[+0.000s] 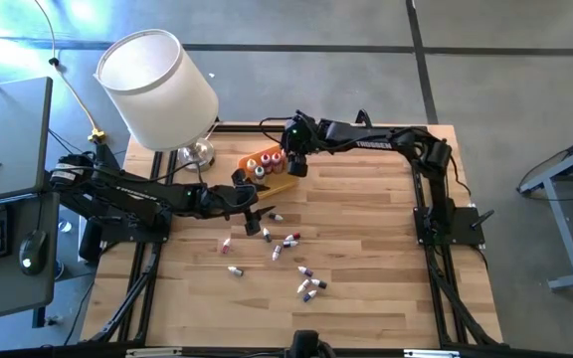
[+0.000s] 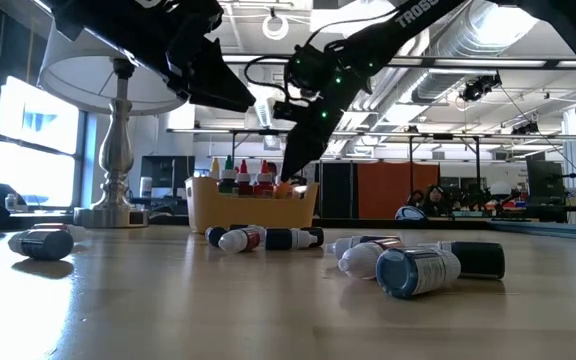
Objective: Pick & Place food coloring
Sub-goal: Put the small pink food coloring bottle into the bin
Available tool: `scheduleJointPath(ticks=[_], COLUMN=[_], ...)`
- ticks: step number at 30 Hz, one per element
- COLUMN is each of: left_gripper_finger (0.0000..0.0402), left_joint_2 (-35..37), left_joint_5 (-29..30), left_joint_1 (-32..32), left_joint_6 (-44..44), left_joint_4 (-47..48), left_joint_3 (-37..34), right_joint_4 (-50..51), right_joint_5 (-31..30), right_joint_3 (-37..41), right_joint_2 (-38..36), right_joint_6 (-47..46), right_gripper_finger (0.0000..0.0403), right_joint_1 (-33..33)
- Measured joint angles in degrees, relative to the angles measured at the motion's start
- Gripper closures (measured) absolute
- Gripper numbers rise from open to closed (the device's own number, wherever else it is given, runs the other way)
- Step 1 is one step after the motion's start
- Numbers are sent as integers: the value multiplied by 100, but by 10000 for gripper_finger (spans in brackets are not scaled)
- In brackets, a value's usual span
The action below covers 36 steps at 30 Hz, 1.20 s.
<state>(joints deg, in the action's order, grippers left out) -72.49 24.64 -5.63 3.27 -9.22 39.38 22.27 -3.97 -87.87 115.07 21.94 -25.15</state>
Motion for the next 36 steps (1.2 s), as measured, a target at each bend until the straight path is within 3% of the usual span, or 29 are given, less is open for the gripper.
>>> scheduleJointPath(ticks=[13,20,24,30,36], left_gripper_finger=[137,138,138,138,138], left_joint_2=[0,0,0,72,376], left_joint_5=[-209,-1346,-1871,-1831,-1409], left_joint_1=[-2,-2,-5,-309,-1164], left_joint_6=[289,756,1348,2122,2988], left_joint_4=[361,932,1522,2582,3158], left_joint_3=[0,0,0,0,0], right_joint_4=[1852,2953,3280,3211,2254], right_joint_5=[-708,-538,-107,41,-179], right_joint_3=[-1513,-2018,-1994,-1994,-1490], right_joint_2=[-17,-22,-22,15,37], right_joint_6=[-431,-1092,-1357,-1983,-2413], right_gripper_finger=[208,222,226,225,229], right_joint_1=[625,1431,1959,2700,3236])
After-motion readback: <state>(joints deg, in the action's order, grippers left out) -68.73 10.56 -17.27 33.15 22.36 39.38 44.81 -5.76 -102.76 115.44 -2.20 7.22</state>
